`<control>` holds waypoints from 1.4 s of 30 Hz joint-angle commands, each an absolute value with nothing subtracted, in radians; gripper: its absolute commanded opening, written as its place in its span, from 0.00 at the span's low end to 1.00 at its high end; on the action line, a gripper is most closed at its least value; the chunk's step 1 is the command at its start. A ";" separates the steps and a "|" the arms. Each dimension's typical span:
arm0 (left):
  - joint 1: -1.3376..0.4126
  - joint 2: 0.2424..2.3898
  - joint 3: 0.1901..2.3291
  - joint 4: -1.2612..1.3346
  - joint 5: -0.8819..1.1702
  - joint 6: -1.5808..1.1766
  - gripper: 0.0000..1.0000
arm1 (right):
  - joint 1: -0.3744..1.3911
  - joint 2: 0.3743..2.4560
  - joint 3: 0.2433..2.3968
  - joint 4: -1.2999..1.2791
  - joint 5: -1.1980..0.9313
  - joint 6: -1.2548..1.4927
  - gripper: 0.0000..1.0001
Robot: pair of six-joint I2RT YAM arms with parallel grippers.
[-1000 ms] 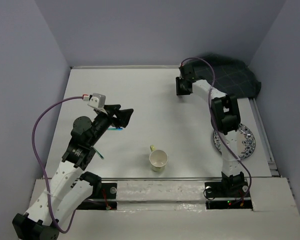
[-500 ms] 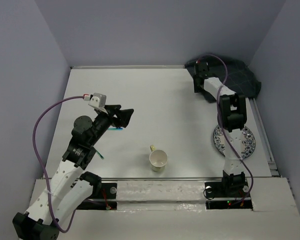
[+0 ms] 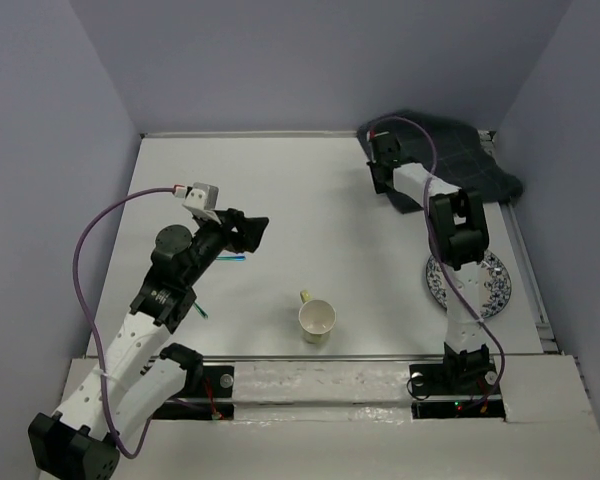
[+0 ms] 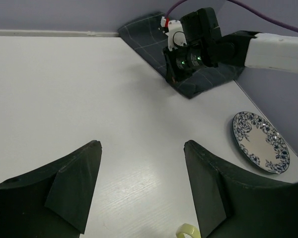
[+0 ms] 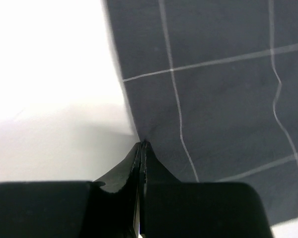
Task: Set the dinner table for one person
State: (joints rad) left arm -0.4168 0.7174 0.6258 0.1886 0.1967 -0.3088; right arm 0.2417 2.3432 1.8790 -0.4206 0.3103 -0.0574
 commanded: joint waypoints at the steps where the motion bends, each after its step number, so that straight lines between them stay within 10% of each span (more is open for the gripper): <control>1: -0.408 0.735 0.684 0.199 0.160 -0.313 0.78 | 0.438 2.130 1.650 -0.298 0.100 -0.055 0.00; 9: -0.400 0.794 0.707 0.130 0.066 -0.325 0.72 | 0.518 1.901 1.258 -0.213 0.161 0.090 0.00; 16: -0.396 0.934 0.735 0.103 0.018 -0.396 0.62 | 0.518 1.708 1.126 -0.172 0.125 0.166 0.62; 42: -0.446 2.141 1.693 -0.081 -0.173 -0.394 0.54 | 0.518 1.003 0.670 -0.025 -0.135 0.428 0.52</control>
State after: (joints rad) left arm -0.4446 2.0792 1.5433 -0.0109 -0.1387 -0.4412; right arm 0.5121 1.0576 0.6895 -0.0750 -0.1196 0.4053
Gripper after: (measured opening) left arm 0.548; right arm 0.525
